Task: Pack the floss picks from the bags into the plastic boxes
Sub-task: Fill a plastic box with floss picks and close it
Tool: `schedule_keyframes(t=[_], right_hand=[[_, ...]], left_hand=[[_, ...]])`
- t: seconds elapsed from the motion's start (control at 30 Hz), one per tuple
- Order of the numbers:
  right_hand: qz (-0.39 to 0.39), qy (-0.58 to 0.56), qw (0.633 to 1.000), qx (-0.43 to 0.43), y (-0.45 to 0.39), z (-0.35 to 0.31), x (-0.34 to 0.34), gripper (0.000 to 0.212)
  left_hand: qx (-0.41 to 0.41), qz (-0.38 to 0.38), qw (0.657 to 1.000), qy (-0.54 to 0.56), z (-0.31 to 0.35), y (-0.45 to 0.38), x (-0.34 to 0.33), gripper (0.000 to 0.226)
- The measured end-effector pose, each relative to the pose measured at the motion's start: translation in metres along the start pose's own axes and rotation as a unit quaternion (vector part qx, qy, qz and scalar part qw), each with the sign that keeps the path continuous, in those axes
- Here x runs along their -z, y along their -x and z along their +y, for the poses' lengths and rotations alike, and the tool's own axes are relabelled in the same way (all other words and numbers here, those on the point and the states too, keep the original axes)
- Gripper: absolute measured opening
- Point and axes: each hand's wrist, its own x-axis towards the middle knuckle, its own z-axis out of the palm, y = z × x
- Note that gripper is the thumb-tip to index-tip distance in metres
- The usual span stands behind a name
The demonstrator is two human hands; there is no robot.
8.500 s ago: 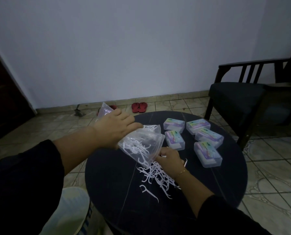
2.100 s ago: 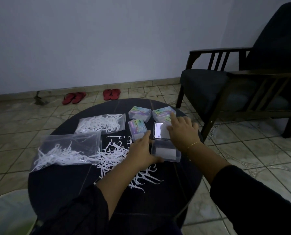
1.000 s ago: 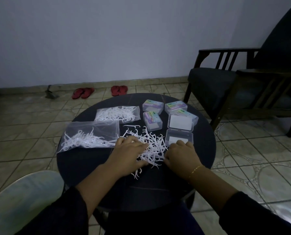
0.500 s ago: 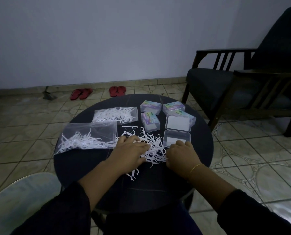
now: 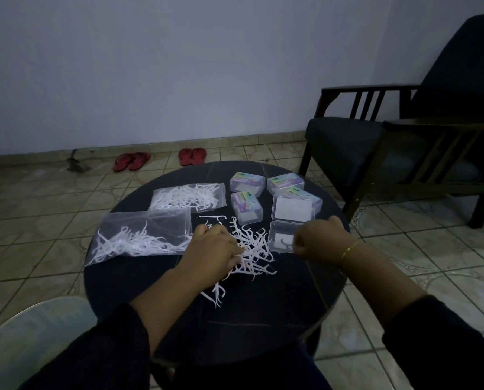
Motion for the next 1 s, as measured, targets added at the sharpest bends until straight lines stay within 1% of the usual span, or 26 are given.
schedule_keyframes(t=[0.1,0.17,0.33,0.43,0.53,0.57,0.7,0.83,0.9,1.0], right_hand=[[0.020,-0.008,0.999,-0.028,-0.010,0.010,0.006,0.020],[0.029,-0.013,0.998,-0.045,-0.018,0.012,0.006,0.025],[0.055,-0.030,0.997,-0.052,-0.038,0.009,-0.008,0.030],[0.059,-0.043,0.996,-0.051,-0.044,0.009,-0.013,0.029],[0.038,-0.056,0.997,-0.044,-0.045,0.011,-0.017,0.028],[0.045,-0.075,0.995,-0.045,-0.045,0.013,-0.019,0.028],[0.109,-0.174,0.976,-0.066,-0.040,0.022,-0.030,0.029],[0.157,-0.275,0.943,-0.098,-0.035,0.030,-0.038,0.029],[0.177,-0.301,0.931,-0.108,-0.032,0.033,-0.039,0.028],[0.186,-0.308,0.926,-0.113,-0.028,0.037,-0.040,0.026]], left_hand=[[0.005,0.014,1.000,0.010,0.000,-0.004,0.000,0.032],[0.012,0.030,0.999,0.022,0.000,-0.006,0.000,0.030],[0.025,0.076,0.995,0.065,-0.001,-0.011,0.002,0.027],[0.040,0.088,0.992,0.081,-0.002,-0.017,0.006,0.028],[0.058,0.082,0.990,0.096,-0.001,-0.026,0.010,0.028],[0.060,0.080,0.990,0.097,-0.001,-0.030,0.011,0.028],[0.038,0.077,0.993,0.081,0.005,-0.048,0.015,0.027],[0.007,0.052,0.994,0.093,0.019,-0.074,0.019,0.028],[-0.007,0.033,0.995,0.096,0.027,-0.085,0.017,0.028],[-0.020,0.000,0.995,0.094,0.039,-0.099,0.011,0.029]])
